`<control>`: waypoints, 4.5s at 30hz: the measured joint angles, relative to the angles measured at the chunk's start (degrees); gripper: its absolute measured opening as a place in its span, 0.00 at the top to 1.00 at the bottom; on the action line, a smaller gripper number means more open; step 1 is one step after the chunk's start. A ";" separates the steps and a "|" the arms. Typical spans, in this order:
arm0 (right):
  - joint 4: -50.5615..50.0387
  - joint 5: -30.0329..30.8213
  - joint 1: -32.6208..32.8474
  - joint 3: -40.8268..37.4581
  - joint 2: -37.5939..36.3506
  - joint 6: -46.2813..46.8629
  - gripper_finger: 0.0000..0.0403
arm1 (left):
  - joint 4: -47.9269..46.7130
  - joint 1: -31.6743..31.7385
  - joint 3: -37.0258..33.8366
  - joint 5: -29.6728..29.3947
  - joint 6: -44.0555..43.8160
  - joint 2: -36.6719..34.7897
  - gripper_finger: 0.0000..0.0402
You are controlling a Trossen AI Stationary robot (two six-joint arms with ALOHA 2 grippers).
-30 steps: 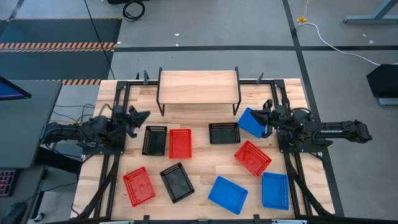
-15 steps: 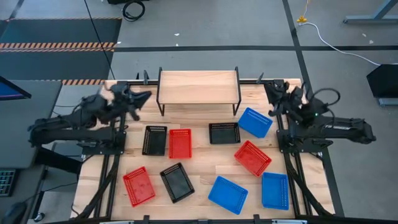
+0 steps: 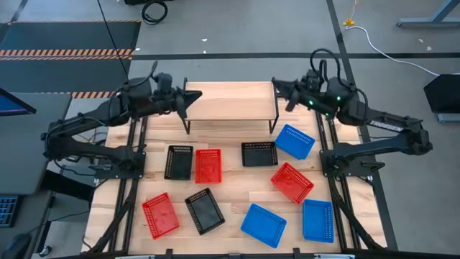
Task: Stack baskets on shelf by color
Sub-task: Put the top left black bin on the shelf
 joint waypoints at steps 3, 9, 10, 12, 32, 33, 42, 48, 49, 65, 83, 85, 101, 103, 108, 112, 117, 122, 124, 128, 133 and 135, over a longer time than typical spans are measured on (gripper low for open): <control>2.13 -3.42 0.11 2.63 2.32 5.16 0.96 | 0.65 -0.33 2.09 0.94 -0.09 0.50 0.91; 10.76 -6.22 0.22 3.27 4.69 7.48 0.96 | 4.86 -0.33 3.41 1.00 -0.11 0.36 0.91; 12.47 -6.08 0.21 3.27 5.02 7.00 0.96 | 5.77 -0.33 3.41 1.00 -0.44 0.33 0.91; 14.09 -6.09 -0.12 3.28 5.64 5.44 0.96 | 7.68 -0.33 3.41 1.02 -1.46 0.33 0.91; 5.09 -14.05 -1.84 3.22 12.48 14.10 0.94 | -4.16 0.68 3.41 -0.53 -1.45 0.44 0.84; 3.37 -14.98 -1.84 3.22 12.32 13.66 0.93 | -7.53 1.09 3.41 -0.53 -2.15 0.44 0.83; -7.13 -16.61 -1.73 3.22 10.79 10.05 0.80 | -27.42 2.64 3.41 -0.51 -8.57 0.46 0.70; -18.80 -19.74 -1.73 3.22 9.31 11.11 0.66 | -33.91 2.11 3.35 -0.62 -13.28 0.88 0.61; -20.72 -20.67 -1.73 3.22 9.15 10.98 0.65 | -34.04 1.89 3.19 -0.63 -13.68 1.15 0.60; -43.97 -22.29 -0.45 3.22 6.27 22.87 0.59 | -39.50 -1.45 3.02 1.02 -10.51 4.15 0.56; -58.49 -20.85 1.05 3.22 6.09 32.18 0.59 | -39.70 -5.24 3.05 0.92 -1.11 6.07 0.56; -58.62 -20.86 1.05 3.22 6.05 32.16 0.59 | -39.79 -5.33 3.06 0.94 1.05 7.28 0.55; -68.79 -20.50 1.06 3.22 2.23 26.27 0.59 | -41.26 -5.44 3.06 5.24 1.21 13.99 0.55; -71.51 -19.77 1.07 3.22 1.22 25.51 0.59 | -41.53 -5.49 3.06 5.24 0.12 13.97 0.55; -78.94 -16.58 1.07 3.22 -1.14 22.26 0.59 | -43.61 -5.48 3.06 5.08 -0.22 13.97 0.56; -81.13 -14.61 1.07 3.22 -3.01 19.64 0.59 | -44.47 -5.49 3.06 4.68 3.06 14.55 0.56; -80.89 -13.18 1.07 3.22 -4.87 19.36 0.59 | -51.35 -5.21 3.06 4.83 7.27 17.31 0.55; -80.61 -13.03 1.07 3.22 -6.00 20.64 0.59 | -59.75 -5.27 3.06 4.57 -6.99 21.07 0.53; -80.61 -13.03 1.07 3.22 -6.41 20.68 0.59 | -60.75 -6.26 3.03 3.88 -12.02 22.08 0.52; -80.50 -12.97 1.07 3.22 -6.73 18.53 0.59 | -59.90 -7.87 1.91 3.74 -17.22 23.75 0.51; -80.50 -13.05 1.07 3.22 -6.71 13.00 0.59 | -59.59 -9.71 -3.17 8.51 -23.73 23.82 0.49; -80.52 -13.04 1.07 3.22 -6.71 10.64 0.59 | -59.21 -11.10 -5.77 10.77 -27.32 23.28 0.49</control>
